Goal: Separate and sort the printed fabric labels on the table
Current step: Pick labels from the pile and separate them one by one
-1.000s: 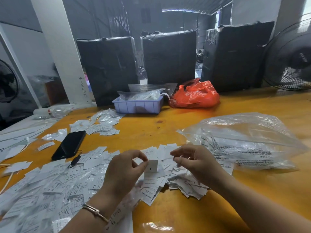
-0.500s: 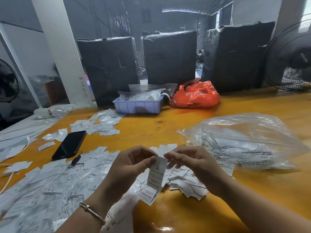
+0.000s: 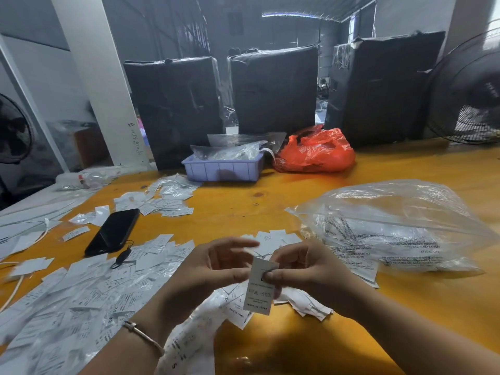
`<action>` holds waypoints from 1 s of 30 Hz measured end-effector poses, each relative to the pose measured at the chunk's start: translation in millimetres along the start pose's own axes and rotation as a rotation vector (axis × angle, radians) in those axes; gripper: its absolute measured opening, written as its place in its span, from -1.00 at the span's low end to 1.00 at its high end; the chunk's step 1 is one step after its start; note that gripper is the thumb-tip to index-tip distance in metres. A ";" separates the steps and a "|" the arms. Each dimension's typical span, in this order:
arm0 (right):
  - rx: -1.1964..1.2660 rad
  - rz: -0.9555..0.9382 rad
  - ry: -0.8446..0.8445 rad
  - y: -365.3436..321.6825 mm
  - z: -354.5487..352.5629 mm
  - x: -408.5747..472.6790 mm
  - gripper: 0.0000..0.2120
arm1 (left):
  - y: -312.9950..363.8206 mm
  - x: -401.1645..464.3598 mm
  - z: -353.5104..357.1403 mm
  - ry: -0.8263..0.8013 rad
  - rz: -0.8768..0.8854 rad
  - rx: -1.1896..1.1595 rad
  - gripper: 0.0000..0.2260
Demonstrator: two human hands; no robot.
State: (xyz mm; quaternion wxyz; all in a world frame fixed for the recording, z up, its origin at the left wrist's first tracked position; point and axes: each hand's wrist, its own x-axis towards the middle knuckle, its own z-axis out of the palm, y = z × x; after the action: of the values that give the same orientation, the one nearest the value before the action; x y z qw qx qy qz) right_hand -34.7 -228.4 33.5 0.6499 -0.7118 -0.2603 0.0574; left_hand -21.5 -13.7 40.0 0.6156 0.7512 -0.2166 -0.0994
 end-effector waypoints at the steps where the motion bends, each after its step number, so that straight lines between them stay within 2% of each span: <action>1: -0.014 -0.001 -0.003 0.1 0.2 0.1 -0.88 | 0.4 -0.4 0.1 -0.016 -0.003 0.000 -0.70; 4: -0.076 -0.036 0.067 -1.4 1.0 1.1 -0.93 | -0.4 0.5 1.3 -0.018 0.013 0.003 -0.77; 9: -0.108 -0.148 0.548 -1.0 -17.6 1.2 -0.92 | -4.0 1.9 1.9 0.112 0.031 0.010 -0.76; 11: -0.105 -0.189 0.642 -1.4 -25.9 -0.2 -0.89 | -4.3 2.2 0.7 0.165 0.029 -0.034 -0.76; 14: -0.160 -0.173 0.586 -0.1 -27.5 -0.4 -0.55 | -2.2 0.8 0.0 0.192 0.051 -0.058 -0.77; 15: -0.210 -0.153 0.552 0.7 -26.2 0.1 -0.54 | -0.7 -0.4 0.7 0.187 0.058 -0.044 -0.79; 17: -0.302 -0.076 0.445 2.5 -21.2 1.5 -0.65 | 1.3 -2.1 2.4 0.148 0.079 -0.014 -0.83; 20: -0.196 0.094 0.206 0.8 -10.2 3.2 -0.87 | 2.2 -3.4 5.2 0.080 0.075 0.038 -0.69; 22: -0.139 0.163 0.076 -1.7 -6.1 1.5 -0.65 | 3.5 -3.8 8.2 0.048 0.059 0.050 -0.68; 23: -0.159 0.160 0.029 -2.5 -5.1 0.6 -0.63 | 3.8 -3.7 9.4 0.041 0.053 0.059 -0.67; 26: -0.213 0.114 -0.006 -3.5 -3.6 -1.1 -0.79 | 2.8 -2.4 11.0 0.071 0.067 0.052 -0.65; 30: -0.035 0.065 0.115 -0.1 -0.6 0.7 -0.86 | 3.2 -1.2 11.2 0.151 0.054 -0.045 -0.65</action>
State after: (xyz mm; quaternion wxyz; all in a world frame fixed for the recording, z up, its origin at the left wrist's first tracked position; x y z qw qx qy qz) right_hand -33.9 -228.6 33.9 0.6489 -0.7333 -0.2002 0.0331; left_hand -27.8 -23.5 40.6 0.6494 0.7363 -0.1874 -0.0310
